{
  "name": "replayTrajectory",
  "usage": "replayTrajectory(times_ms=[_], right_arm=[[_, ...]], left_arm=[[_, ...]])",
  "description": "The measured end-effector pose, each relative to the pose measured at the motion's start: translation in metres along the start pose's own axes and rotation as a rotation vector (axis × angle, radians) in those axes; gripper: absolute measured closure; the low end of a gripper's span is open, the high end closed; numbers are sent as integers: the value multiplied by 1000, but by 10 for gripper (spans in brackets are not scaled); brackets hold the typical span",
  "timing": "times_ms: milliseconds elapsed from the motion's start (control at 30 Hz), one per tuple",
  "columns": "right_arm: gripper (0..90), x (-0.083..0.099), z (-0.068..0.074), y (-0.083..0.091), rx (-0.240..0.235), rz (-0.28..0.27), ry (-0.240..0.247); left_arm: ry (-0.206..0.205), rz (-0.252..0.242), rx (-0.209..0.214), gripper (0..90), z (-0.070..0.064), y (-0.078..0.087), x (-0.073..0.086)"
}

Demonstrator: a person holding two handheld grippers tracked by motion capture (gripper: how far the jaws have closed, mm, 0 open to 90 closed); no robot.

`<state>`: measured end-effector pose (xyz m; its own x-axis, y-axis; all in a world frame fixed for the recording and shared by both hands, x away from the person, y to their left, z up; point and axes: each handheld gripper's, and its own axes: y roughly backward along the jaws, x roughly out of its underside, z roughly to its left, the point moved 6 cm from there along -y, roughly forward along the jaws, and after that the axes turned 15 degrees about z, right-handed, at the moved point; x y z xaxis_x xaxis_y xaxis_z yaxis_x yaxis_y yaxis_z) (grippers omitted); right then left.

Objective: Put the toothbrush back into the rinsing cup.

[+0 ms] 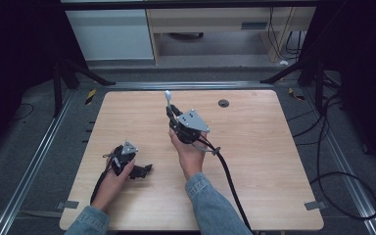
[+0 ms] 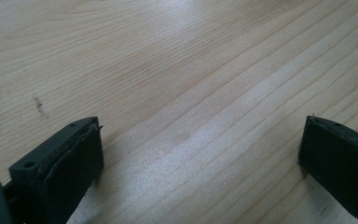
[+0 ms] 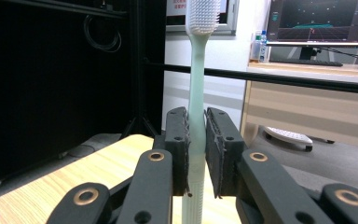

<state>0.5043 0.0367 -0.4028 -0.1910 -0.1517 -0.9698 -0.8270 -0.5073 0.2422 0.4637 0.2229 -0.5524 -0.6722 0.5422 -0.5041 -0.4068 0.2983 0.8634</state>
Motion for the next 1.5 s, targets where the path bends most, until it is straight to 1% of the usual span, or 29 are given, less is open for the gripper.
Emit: replayTrajectory(times_ms=[367, 633, 933, 1133, 1333, 1500], right_arm=[[795, 11, 0, -4, -10, 22, 0], [795, 17, 0, -8, -4, 35, 1], [795, 28, 0, -13, -9, 58, -2], [795, 33, 0, -15, -11, 66, 6], [795, 39, -1, -16, -12, 79, -4], [795, 46, -2, -18, -10, 93, -3]], left_arm=[[1, 0, 0, 0, 0, 0, 0], [0, 0, 0, 0, 0, 0, 0], [0, 0, 0, 0, 0, 0, 0], [0, 0, 0, 0, 0, 0, 0], [0, 0, 0, 0, 0, 0, 0], [0, 0, 0, 0, 0, 0, 0]])
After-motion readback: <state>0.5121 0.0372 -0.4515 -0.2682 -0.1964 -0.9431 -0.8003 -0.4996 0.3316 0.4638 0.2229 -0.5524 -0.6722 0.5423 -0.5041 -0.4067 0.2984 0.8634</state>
